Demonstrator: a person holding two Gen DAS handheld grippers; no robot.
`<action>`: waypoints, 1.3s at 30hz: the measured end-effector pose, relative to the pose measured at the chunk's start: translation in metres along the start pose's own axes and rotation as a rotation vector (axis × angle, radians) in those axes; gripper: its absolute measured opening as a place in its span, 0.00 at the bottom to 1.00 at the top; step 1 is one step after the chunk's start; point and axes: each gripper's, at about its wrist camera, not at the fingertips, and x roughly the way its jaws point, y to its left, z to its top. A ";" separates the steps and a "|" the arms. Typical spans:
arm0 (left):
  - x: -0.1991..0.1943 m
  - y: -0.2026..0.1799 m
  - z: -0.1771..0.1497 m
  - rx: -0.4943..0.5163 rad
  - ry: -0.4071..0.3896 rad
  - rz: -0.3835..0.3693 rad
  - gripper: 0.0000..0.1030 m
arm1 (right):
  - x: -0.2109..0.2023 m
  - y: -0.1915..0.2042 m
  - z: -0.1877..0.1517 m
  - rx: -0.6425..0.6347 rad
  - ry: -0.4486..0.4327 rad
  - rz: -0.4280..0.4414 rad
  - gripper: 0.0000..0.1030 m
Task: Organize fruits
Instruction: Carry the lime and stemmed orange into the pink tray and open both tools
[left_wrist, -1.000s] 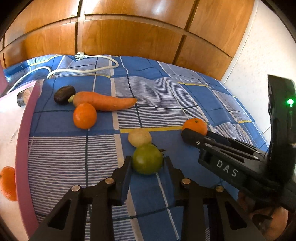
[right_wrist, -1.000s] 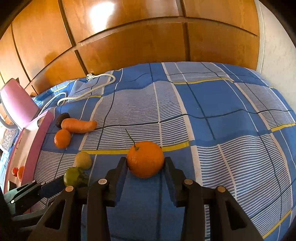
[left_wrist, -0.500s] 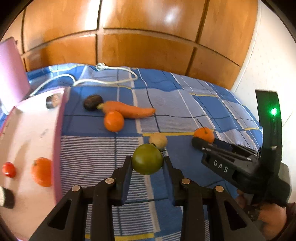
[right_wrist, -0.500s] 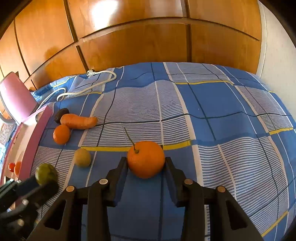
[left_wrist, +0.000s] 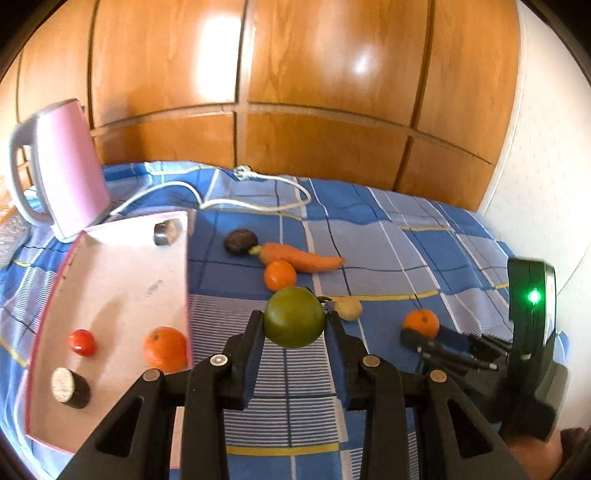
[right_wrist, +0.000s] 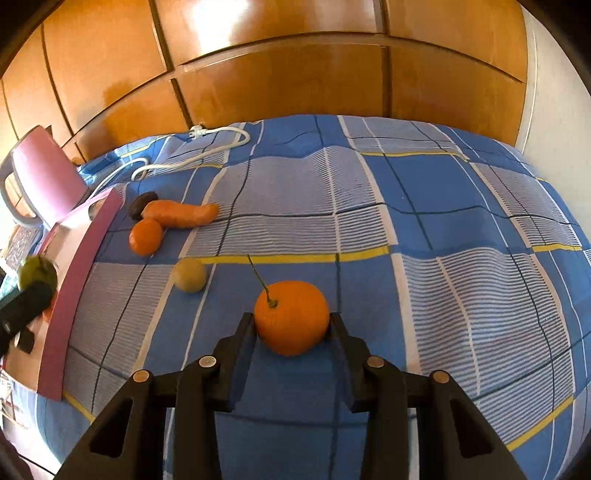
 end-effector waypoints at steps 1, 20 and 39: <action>-0.004 0.003 0.001 -0.006 -0.009 0.005 0.32 | -0.001 0.002 -0.001 -0.005 0.002 0.003 0.38; -0.049 0.038 -0.001 -0.061 -0.099 0.087 0.32 | -0.011 0.041 -0.022 -0.077 0.024 0.065 0.38; -0.071 0.063 -0.005 -0.097 -0.144 0.137 0.32 | -0.014 0.078 -0.026 -0.147 0.039 0.130 0.37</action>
